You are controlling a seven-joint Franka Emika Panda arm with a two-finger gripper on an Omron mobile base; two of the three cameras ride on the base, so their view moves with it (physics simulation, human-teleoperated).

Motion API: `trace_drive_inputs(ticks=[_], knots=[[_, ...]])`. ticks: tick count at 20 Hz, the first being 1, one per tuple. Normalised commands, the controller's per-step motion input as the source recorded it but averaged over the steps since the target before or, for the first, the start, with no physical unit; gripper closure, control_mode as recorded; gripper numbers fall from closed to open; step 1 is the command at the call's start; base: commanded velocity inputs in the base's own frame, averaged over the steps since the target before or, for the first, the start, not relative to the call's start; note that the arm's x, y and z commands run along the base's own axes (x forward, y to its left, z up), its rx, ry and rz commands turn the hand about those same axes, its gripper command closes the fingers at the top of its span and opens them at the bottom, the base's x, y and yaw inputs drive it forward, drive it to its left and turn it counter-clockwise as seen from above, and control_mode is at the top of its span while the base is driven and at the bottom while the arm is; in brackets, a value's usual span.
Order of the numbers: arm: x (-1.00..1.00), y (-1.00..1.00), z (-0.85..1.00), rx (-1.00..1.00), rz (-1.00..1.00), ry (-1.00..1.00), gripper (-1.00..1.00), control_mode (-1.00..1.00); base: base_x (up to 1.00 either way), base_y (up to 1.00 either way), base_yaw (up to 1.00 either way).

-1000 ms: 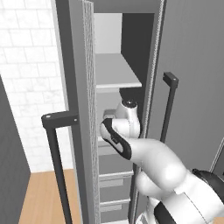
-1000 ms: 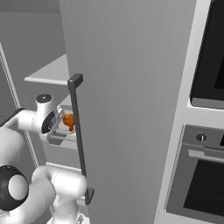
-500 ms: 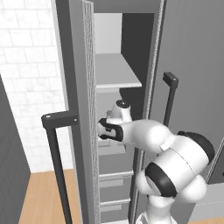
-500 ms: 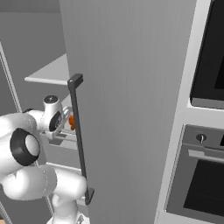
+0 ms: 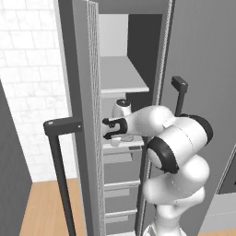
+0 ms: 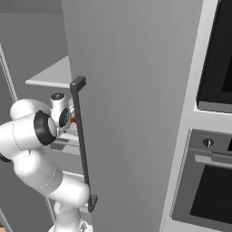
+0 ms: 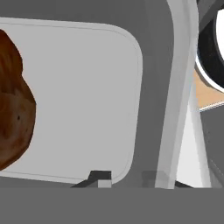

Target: Take the meat container that has the chicken drumstick and place it on the second highest rack of the freezer. Then take the vegetable container that has the onion and tomato and place it on the highest rack of the freezer.

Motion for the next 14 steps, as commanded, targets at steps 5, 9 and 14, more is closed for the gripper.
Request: trace_drive_inputs(ticks=[5,9,14], knots=[[0.20,0.06,-0.21,0.00,0.00,0.00,1.00,-1.00,0.00,0.00,0.00],[0.00,0.07,-0.29,0.00,0.00,-0.01,1.00,-1.00,0.00,0.00,0.00],[0.00,0.24,-0.40,0.00,0.00,-0.03,-1.00,-1.00,0.00,0.00,0.00]])
